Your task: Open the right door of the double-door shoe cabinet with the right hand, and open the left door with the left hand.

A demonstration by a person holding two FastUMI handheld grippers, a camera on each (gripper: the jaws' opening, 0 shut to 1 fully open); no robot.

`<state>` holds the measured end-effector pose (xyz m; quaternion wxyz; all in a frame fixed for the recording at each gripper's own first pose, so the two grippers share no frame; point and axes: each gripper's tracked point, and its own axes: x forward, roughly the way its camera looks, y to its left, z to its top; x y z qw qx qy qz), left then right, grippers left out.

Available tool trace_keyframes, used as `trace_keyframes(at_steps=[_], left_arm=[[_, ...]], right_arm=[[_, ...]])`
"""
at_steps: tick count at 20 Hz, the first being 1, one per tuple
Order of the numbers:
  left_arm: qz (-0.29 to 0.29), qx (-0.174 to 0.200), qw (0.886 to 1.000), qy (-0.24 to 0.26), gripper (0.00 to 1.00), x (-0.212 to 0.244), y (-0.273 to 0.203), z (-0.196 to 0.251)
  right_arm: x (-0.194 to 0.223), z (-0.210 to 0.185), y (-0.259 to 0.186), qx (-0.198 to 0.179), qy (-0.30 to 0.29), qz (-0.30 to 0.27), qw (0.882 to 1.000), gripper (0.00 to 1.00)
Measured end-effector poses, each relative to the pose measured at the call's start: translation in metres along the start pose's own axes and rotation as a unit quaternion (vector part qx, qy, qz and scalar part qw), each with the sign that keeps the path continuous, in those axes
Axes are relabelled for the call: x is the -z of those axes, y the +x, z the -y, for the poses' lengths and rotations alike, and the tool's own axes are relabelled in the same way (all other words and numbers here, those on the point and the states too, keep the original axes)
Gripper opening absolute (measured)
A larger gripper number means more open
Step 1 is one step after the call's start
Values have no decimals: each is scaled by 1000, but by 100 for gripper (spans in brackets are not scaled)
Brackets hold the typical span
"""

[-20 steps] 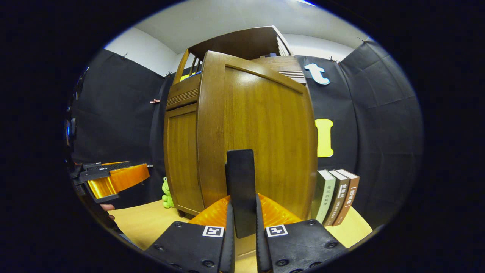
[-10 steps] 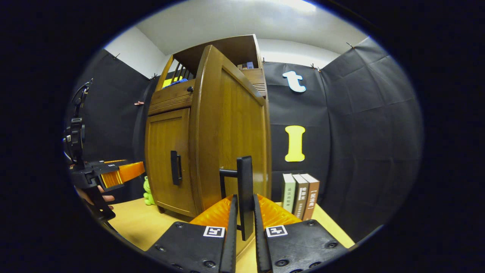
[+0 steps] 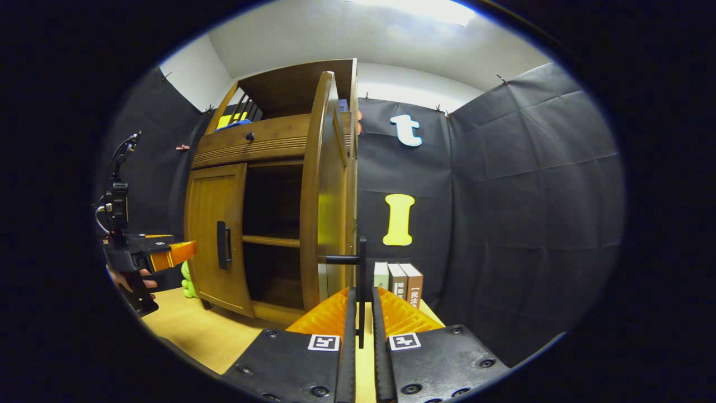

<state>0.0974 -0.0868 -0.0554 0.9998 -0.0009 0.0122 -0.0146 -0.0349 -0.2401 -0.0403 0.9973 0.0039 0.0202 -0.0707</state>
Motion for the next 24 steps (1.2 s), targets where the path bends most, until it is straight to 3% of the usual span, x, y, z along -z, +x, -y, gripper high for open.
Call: trace_keyframes(at_steps=[3,4,6,8,9,14,15,18,24], left_arm=[[-5,4,1000,-1,94,5,14,1],[-6,5,1000,-2,94,7,19,1],[-7,6,1000,-1,94,9,27,1],[-4,5,1000,3,93,9,34,0],[-1,4,1000,3,93,7,39,-2],[11,5,1000,-5,94,2,69,-10],[13,7,1000,-3,94,2,77,-11],[5,1,1000,3,94,12,99,-17],[-11,-18,1000,19,83,29,141,-32]], right_arm=[[0,19,-2,28,12,3,1000,17],[1,21,-2,31,20,2,999,10],[2,25,-3,35,30,2,999,10],[2,32,-3,43,20,5,999,29],[0,37,-5,53,11,7,999,33],[-14,74,-16,109,10,29,994,92],[-16,80,-18,117,12,34,992,96],[-17,98,-16,135,19,42,990,98],[-10,112,-10,140,16,35,989,97]])
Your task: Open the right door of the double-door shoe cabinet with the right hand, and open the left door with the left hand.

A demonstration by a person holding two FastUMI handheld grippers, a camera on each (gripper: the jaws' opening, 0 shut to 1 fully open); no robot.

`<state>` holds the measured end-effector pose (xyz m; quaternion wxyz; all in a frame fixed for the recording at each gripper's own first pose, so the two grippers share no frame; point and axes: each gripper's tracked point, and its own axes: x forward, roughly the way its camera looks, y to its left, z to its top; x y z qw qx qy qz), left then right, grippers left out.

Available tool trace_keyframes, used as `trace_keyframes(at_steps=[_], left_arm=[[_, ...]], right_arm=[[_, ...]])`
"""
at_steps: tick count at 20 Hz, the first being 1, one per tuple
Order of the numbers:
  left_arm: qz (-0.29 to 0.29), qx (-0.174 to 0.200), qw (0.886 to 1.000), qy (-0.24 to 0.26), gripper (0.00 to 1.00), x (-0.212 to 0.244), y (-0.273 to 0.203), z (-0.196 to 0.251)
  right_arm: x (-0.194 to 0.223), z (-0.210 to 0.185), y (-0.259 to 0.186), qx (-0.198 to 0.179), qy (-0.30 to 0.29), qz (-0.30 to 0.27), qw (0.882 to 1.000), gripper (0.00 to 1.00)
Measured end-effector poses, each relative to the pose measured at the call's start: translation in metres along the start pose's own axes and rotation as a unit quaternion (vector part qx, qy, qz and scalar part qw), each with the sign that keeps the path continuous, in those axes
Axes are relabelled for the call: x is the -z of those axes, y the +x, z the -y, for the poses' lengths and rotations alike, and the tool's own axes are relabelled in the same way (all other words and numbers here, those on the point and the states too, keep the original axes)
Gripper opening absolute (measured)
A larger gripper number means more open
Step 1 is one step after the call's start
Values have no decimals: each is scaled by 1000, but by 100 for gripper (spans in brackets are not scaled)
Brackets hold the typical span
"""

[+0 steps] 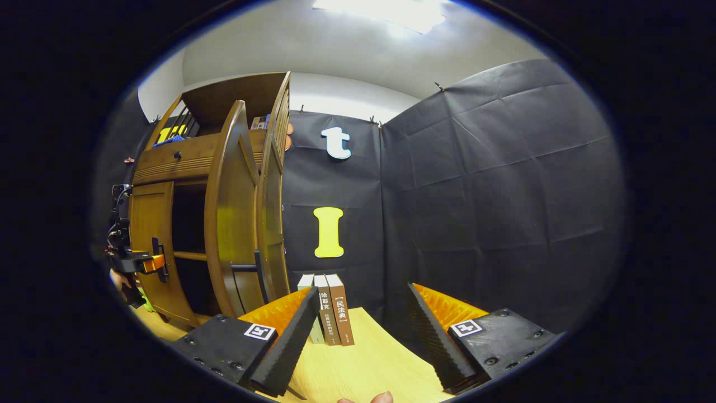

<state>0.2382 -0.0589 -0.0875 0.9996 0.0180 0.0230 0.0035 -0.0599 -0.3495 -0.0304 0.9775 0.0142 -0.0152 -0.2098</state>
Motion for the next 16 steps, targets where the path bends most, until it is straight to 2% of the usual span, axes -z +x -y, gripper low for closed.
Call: trace_keyframes(at_steps=[1,5,8,12,16], left_arm=[[-2,-5,1000,2,82,1,6,-3],[-8,1,1000,7,69,10,17,-2],[-2,-2,1000,11,51,11,20,2],[-9,1,1000,-6,36,12,24,6],[-24,8,1000,-13,32,14,18,5]], right_arm=[[2,1,1,0,0,-2,1000,100],[5,3,6,2,3,-6,1000,98],[6,1,5,2,4,-10,1000,98],[5,0,1,0,1,-10,1000,98],[-1,-3,-6,-3,0,-5,1000,98]])
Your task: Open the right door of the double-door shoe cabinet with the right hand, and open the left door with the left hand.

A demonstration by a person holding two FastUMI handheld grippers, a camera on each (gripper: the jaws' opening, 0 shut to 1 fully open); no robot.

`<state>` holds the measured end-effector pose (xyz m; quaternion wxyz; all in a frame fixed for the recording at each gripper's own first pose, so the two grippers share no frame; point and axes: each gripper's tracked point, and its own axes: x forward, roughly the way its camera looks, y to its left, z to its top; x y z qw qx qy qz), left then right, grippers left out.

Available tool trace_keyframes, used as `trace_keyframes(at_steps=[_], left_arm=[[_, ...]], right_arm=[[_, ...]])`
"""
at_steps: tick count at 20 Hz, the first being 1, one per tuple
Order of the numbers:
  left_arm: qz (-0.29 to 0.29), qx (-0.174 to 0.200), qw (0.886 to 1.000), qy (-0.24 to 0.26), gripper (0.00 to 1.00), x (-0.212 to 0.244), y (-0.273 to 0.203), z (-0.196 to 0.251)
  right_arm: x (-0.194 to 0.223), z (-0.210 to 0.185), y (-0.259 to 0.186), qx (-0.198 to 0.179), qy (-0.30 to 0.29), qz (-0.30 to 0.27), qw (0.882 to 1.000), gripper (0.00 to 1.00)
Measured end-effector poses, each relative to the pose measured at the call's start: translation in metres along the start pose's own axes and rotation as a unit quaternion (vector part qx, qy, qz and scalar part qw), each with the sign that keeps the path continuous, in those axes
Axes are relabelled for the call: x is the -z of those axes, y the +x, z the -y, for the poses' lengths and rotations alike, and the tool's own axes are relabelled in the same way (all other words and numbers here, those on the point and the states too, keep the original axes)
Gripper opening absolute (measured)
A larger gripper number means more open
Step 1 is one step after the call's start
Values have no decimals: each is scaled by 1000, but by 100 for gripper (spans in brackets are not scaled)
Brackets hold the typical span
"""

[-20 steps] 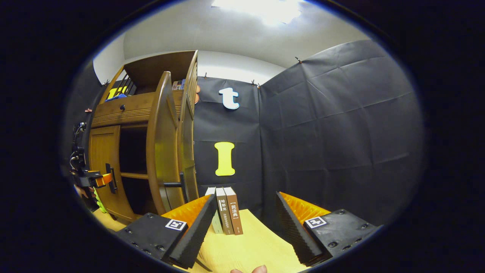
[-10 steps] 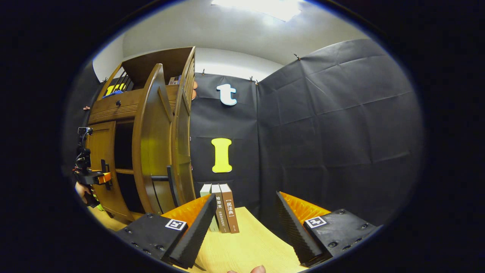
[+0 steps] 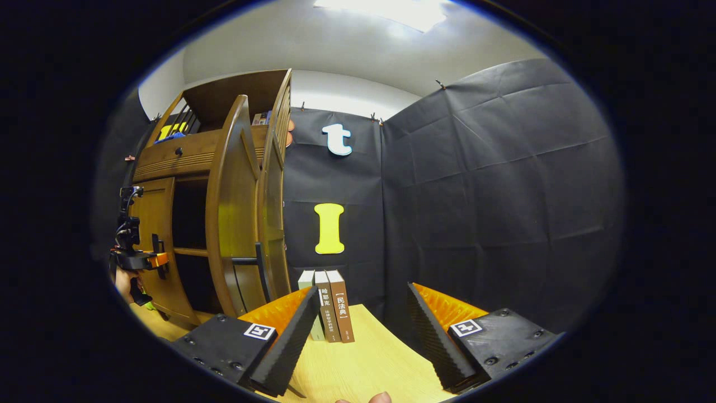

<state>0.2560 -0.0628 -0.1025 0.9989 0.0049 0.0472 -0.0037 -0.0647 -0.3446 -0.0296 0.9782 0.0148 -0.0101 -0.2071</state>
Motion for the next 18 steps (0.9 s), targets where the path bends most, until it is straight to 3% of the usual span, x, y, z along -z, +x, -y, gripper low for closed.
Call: trace_keyframes(at_steps=[8,18], left_arm=[[4,-3,1000,-14,28,-3,-55,-17],[9,-10,1000,-11,25,-3,-133,-62]], right_arm=[[-4,-11,-17,-12,3,-1,1000,97],[-12,-57,-47,-49,0,-2,999,97]])
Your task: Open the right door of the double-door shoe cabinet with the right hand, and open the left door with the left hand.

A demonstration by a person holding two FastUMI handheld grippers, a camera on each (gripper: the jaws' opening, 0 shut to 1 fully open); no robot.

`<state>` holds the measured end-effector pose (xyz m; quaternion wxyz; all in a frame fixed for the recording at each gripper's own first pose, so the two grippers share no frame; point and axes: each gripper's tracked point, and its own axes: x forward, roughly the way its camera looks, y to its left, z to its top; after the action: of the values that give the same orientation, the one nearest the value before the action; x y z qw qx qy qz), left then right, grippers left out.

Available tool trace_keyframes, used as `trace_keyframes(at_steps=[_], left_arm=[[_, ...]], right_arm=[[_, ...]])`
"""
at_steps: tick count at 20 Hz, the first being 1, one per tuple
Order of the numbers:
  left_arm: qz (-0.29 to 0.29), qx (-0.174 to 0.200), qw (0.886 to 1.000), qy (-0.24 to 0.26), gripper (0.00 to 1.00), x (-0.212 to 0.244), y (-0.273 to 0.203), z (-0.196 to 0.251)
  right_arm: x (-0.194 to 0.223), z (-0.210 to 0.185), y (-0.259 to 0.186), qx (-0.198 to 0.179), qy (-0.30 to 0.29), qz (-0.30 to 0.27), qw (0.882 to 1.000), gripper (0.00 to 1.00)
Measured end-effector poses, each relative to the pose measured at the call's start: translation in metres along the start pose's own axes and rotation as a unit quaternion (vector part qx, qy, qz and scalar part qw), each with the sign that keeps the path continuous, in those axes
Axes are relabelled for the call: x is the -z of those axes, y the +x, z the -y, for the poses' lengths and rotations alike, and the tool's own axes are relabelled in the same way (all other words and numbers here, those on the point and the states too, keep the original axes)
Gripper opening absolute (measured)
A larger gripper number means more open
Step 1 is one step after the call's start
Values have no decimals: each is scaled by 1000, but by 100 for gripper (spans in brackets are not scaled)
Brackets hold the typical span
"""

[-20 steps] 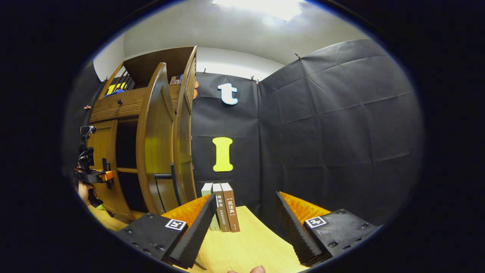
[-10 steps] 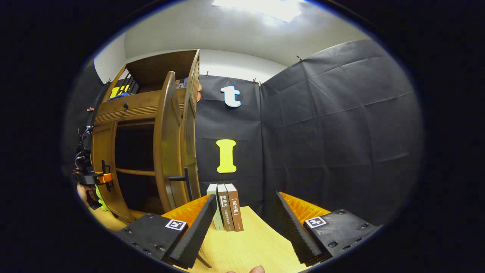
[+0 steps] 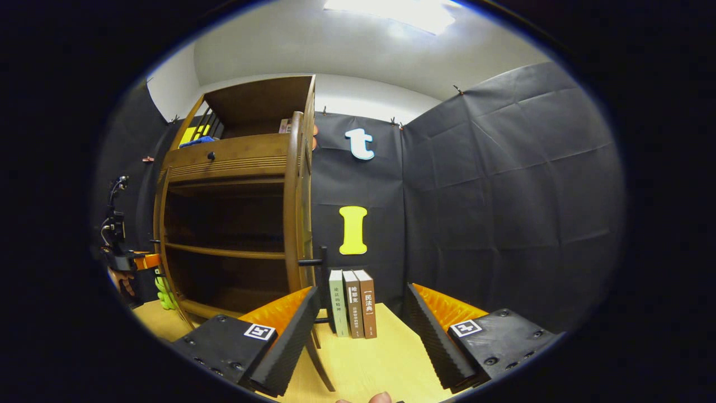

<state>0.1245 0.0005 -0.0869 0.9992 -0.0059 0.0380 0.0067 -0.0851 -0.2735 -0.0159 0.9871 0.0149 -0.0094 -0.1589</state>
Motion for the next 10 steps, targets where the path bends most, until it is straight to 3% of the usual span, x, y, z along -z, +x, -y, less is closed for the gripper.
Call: trace_keyframes(at_steps=[10], left_arm=[[-1,-17,1000,0,20,-2,-42,-47]], right_arm=[[1,-56,-15,-40,30,-11,999,100]])
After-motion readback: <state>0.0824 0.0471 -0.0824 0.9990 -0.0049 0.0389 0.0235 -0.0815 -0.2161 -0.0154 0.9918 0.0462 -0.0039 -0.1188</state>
